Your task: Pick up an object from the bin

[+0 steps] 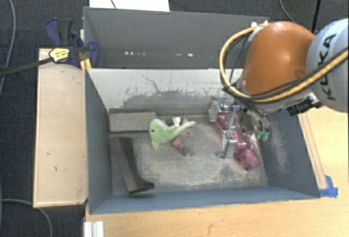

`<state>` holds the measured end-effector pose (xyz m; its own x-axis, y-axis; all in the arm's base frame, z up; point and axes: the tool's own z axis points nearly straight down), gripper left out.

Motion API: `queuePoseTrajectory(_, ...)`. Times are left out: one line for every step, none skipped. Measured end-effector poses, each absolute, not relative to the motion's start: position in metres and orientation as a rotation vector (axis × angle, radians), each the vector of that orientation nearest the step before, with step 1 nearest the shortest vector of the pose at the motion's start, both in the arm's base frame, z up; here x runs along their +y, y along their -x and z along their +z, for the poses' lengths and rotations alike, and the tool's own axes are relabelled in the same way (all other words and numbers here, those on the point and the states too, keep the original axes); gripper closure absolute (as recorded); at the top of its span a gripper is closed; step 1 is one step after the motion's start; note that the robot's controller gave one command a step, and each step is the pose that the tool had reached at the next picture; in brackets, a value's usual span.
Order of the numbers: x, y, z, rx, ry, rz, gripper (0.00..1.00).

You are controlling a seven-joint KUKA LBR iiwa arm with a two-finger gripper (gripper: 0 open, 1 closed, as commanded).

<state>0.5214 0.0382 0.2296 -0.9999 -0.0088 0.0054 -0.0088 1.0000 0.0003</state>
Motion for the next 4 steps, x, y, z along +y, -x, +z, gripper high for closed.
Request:
queuePoseTrajectory(0.038,-0.523,0.234,-3.145,-0.012,-0.001,0.0)
queuePoseTrajectory(0.035,-0.538,0.201,-3.149,-0.09,-0.001,0.0)
queuePoseTrajectory(0.06,-0.554,0.154,-3.148,-0.038,-0.002,0.0)
queuePoseTrajectory(0.082,-0.575,0.1,-3.155,-0.034,-0.005,0.0)
